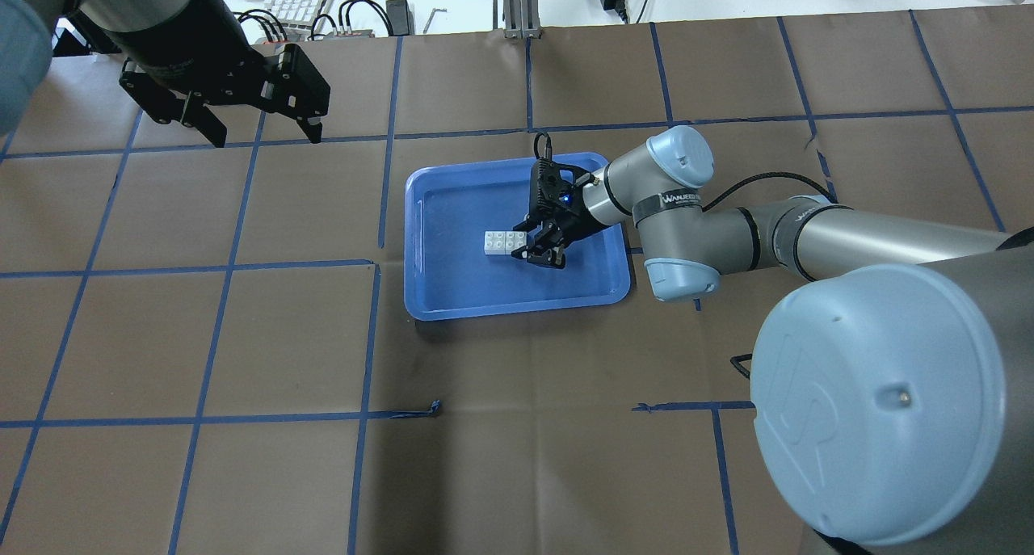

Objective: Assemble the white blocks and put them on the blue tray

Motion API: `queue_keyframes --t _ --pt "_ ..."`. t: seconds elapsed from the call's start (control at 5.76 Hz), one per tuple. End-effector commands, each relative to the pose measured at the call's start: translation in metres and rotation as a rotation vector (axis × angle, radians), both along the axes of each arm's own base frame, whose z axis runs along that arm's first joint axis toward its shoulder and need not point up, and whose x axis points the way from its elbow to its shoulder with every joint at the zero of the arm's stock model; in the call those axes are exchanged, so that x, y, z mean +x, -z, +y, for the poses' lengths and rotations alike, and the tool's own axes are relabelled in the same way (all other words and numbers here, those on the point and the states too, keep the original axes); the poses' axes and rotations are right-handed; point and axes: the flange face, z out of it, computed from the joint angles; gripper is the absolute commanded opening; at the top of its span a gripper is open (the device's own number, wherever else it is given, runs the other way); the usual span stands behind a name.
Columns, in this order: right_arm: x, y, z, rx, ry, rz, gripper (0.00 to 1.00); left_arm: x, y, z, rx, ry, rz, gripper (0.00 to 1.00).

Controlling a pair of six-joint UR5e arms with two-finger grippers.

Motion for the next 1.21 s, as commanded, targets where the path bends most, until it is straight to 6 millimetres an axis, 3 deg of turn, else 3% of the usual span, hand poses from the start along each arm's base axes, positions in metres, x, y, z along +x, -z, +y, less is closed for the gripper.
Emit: queue_keyframes --t 0.0,0.17,0.35,0.69,0.87,1.04 --pt "0.0 0.0 0.0 0.002 0.0 0.0 0.52 0.0 0.0 0.0 0.0 0.0 0.0 1.0" --pt "0.0 -0.001 0.0 0.002 0.001 0.0 0.59 0.0 0.0 0.0 0.0 0.0 0.0 1.0" --pt "0.001 -0.005 -0.003 0.016 0.03 -0.006 0.96 0.0 0.0 0.0 0.0 0.0 0.0 1.0" --pt "-0.009 -0.032 -0.026 -0.033 0.063 0.004 1.0 0.0 0.0 0.0 0.0 0.0 0.0 1.0" --pt "-0.019 -0.062 -0.036 -0.019 0.084 0.012 1.0 0.0 0.0 0.0 0.0 0.0 0.001 1.0" --pt "-0.044 -0.11 -0.045 0.035 0.128 0.067 1.0 0.0 -0.001 0.001 -0.001 0.0 0.0 1.0"
